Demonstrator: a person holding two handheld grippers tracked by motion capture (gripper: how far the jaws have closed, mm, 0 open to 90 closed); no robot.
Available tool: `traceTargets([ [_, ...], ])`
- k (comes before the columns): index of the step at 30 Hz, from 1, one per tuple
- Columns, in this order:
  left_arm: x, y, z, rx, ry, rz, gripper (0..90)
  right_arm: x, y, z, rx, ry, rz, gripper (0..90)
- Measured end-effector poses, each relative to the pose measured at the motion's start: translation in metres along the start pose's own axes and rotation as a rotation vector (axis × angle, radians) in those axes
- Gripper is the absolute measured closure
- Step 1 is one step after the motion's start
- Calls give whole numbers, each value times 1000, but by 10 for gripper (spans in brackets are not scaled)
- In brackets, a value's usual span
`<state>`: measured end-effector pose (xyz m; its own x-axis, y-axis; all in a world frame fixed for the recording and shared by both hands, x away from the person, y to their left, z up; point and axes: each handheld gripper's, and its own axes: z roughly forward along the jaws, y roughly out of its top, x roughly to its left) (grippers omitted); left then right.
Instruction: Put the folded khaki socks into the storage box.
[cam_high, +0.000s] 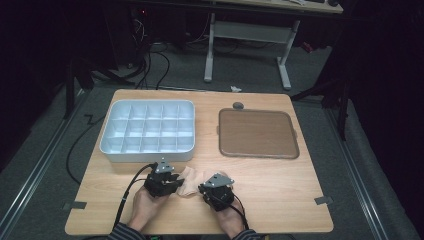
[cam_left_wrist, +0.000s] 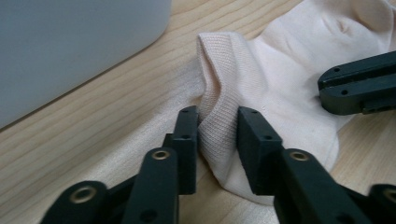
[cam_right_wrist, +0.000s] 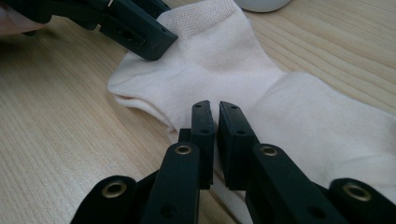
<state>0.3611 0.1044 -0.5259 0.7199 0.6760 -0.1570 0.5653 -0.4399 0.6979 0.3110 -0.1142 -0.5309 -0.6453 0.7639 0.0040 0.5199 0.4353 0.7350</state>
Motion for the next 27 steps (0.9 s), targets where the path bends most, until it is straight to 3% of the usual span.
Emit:
traceTargets([
  [7, 2, 0, 0, -1, -38, -5, 808, 1, 1, 0, 8, -6, -7, 849],
  [17, 6, 0, -8, -42, -102, -18, 818, 2, 3, 1, 14, -7, -12, 850],
  [27, 7, 1, -12, -65, -137, -30, 819, 3, 3, 1, 18, -7, -3, 849],
])
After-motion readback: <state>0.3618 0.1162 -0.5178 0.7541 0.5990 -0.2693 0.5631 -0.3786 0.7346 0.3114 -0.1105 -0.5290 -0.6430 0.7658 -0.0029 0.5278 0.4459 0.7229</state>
